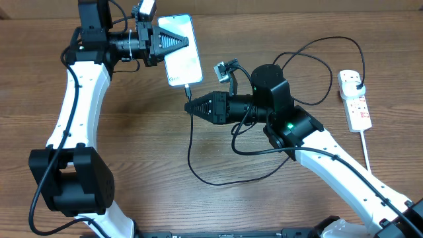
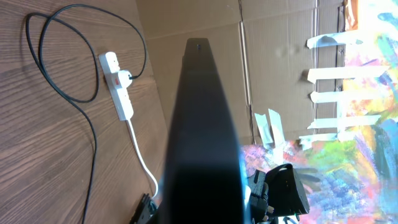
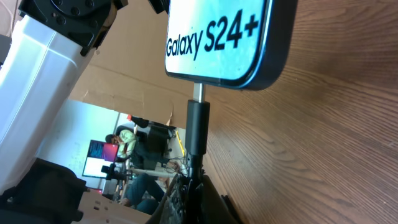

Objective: Plug charger to phone and switch on socket

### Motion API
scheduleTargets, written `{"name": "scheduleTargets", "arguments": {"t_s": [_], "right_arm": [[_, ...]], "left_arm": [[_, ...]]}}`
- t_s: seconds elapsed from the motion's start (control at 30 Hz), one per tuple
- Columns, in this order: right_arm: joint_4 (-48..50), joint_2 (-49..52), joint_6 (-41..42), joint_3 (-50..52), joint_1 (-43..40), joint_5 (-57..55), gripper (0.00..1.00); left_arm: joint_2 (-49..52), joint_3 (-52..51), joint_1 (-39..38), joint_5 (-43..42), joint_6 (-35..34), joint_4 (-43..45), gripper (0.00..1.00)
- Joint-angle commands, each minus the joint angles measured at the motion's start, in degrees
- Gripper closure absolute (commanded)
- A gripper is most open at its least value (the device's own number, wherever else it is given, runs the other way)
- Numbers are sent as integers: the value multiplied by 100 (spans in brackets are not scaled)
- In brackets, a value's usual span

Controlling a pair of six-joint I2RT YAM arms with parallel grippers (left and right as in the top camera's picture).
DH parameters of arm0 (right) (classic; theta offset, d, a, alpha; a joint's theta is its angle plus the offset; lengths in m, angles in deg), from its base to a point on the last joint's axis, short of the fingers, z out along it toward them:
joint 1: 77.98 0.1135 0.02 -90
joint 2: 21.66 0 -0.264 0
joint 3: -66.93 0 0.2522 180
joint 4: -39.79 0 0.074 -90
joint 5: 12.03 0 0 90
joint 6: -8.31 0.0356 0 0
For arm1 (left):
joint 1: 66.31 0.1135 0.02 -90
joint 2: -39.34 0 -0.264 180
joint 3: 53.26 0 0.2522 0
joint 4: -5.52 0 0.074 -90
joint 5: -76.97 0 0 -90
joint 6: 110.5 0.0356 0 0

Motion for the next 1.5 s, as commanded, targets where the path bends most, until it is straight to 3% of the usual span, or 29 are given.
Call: {"name": "scheduleTargets", "arguments": {"t_s": [0.0, 0.67, 1.47], "right_arm": [[66, -122, 122, 42, -2, -173, 96], [402, -120, 286, 42, -2, -579, 96], [190, -122, -94, 42, -549, -184, 96]], "left_arm": [[-184, 68, -61, -348, 131, 33, 96], [-184, 68, -330, -350, 87, 15, 96], [-184, 68, -348, -391, 175, 17, 96]]}}
